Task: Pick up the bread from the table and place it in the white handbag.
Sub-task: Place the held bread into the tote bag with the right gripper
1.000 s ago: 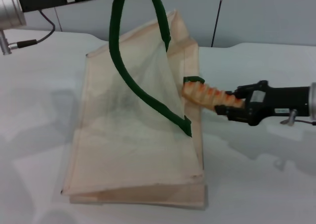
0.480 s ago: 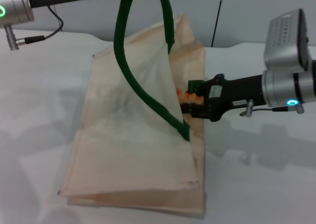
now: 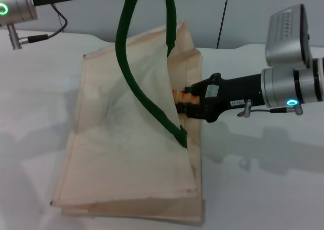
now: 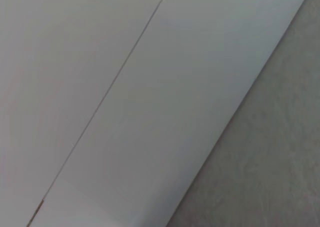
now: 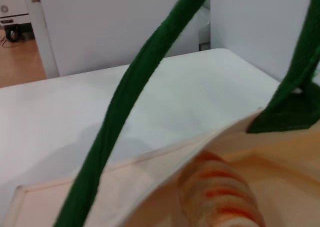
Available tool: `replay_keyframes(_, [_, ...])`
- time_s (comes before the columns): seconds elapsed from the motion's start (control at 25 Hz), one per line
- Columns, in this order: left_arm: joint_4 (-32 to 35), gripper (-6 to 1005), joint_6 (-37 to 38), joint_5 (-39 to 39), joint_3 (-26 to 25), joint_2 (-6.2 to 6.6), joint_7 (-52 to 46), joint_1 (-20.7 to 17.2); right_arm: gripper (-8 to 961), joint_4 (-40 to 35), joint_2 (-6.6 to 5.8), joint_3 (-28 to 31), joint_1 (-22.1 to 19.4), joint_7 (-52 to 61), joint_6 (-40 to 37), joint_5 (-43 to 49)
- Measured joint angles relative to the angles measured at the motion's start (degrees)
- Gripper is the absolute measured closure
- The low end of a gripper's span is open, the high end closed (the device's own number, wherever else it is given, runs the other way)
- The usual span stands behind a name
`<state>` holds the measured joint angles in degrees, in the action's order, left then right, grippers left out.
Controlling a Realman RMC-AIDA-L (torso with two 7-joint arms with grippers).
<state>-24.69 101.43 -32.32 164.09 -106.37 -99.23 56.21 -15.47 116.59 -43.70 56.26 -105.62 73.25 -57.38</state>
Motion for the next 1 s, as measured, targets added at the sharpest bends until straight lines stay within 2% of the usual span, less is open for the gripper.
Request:
replay_keyframes(0.36, [0.0,865,0.0,0.0,0.0,-0.19,0.0,0.1,641,1.0,-0.01,-1.6,0.4,-2.6,0.8,-0.5])
replay_keyframes(0.56, [0.0,866,-0.1,0.0,0.0,-0.22,0.0,0.1,405,1.0,0.02,-1.4,0.4,-2.7,0.8,-0.5])
replay_keyframes(0.8, [0.0,866,-0.1,0.0,0.0,-0.24,0.0,-0.1,192,1.0,0.04,-1.3,0.2,-3.4,0.7,-0.5])
replay_keyframes(1.0, [-0.1,866,-0.2,-0.3,0.0,-0.24,0.0,-0.4,111,0.9,-0.25,-0.8,-1.1,-2.7,-2.4,-0.6])
